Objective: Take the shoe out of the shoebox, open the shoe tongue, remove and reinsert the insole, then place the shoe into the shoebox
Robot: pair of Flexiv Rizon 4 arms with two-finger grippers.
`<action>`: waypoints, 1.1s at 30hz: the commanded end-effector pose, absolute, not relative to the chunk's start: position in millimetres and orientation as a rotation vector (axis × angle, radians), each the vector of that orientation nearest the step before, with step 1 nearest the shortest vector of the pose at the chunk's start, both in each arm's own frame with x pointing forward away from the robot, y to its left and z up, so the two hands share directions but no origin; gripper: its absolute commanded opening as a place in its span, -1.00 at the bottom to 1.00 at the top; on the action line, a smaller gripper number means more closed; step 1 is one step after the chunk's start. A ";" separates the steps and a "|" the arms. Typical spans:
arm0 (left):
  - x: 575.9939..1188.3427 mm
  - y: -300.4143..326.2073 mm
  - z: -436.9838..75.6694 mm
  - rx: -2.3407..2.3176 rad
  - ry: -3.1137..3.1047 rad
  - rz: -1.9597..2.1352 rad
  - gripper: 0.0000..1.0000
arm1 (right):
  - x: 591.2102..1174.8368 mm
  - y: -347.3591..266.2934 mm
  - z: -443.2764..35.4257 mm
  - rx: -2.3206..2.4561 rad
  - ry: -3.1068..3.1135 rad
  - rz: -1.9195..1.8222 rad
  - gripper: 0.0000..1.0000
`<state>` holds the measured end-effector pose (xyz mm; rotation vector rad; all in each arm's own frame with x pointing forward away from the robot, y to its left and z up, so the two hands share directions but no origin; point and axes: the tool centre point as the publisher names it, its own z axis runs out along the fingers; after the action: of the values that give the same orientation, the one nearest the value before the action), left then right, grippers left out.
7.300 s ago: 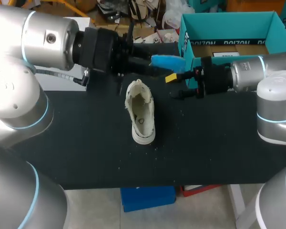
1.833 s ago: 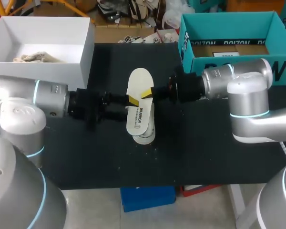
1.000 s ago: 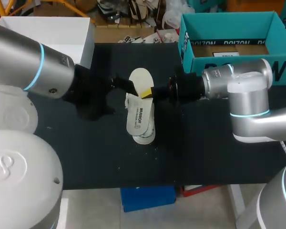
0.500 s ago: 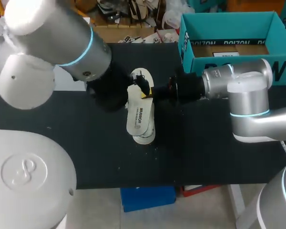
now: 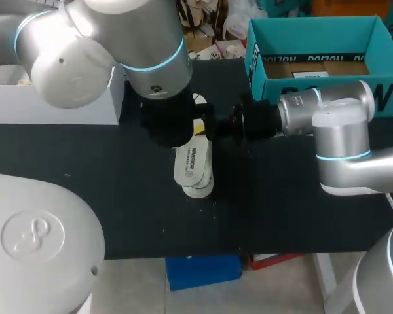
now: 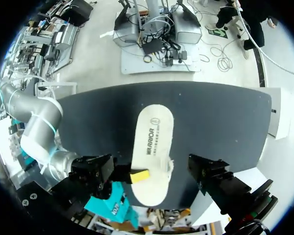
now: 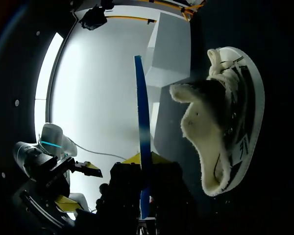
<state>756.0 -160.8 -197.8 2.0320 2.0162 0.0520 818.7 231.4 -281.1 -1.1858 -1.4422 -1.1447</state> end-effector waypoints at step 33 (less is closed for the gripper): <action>928.9 -176.2 -206.3 2.049 1.983 0.015 1.00 | 818.4 232.8 -281.2 -1.189 -1.442 -1.145 -1.00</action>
<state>920.3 -169.2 -201.5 2.0361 1.9768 0.0223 818.7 231.5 -281.1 -1.1861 -1.4423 -1.1448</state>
